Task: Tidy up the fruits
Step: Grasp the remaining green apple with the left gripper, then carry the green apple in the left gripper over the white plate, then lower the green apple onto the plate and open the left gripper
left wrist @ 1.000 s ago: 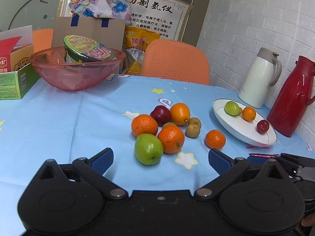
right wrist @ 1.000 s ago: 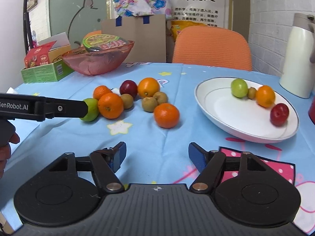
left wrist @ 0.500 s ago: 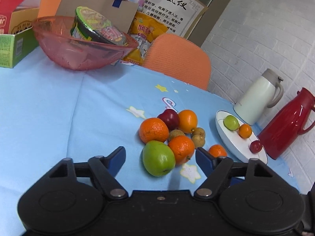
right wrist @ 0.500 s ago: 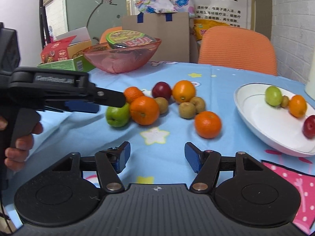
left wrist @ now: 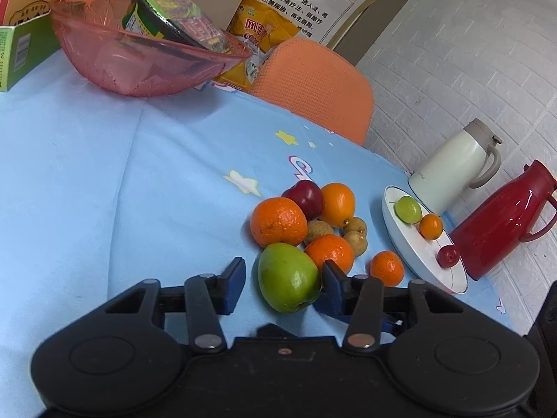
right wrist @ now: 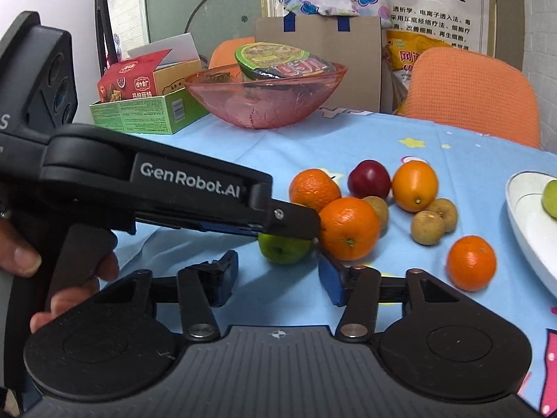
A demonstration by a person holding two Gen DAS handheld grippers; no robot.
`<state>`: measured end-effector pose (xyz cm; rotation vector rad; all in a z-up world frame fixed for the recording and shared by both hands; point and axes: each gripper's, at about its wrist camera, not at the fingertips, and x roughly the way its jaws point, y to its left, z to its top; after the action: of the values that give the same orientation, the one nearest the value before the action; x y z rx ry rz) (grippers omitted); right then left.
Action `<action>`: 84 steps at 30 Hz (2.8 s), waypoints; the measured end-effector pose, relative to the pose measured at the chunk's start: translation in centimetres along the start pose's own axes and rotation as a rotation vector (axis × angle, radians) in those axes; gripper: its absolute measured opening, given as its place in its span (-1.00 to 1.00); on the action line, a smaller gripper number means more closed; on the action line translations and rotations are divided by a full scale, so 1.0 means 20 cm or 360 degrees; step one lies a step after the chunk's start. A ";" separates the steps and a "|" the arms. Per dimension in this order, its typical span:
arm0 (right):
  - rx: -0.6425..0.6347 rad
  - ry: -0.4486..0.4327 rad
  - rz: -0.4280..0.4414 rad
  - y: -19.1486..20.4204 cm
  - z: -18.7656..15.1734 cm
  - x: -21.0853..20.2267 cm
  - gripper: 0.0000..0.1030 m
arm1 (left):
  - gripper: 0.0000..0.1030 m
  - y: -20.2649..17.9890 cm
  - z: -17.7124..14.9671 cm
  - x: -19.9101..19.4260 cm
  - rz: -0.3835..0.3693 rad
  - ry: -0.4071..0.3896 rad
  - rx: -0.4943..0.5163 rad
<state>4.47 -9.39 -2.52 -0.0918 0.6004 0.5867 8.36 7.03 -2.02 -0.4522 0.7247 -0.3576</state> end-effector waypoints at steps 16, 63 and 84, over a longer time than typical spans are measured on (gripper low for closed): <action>0.0012 -0.0022 -0.0060 0.01 -0.04 -0.06 0.23 | 0.35 -0.08 -0.08 -0.05 -0.0018 0.0050 0.0046; 0.0213 -0.0172 -0.0369 -0.97 0.05 -0.21 0.22 | 0.36 -0.80 0.17 0.77 -0.0249 0.0103 0.0379; 0.0175 -0.0072 -0.0442 -1.01 0.11 -0.07 0.22 | 1.00 -0.81 0.21 0.77 -0.0184 -0.0003 0.0461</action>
<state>15.56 -26.37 -1.63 -0.0570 0.5632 0.2856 19.46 -12.63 0.55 -0.2203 0.6343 -0.5623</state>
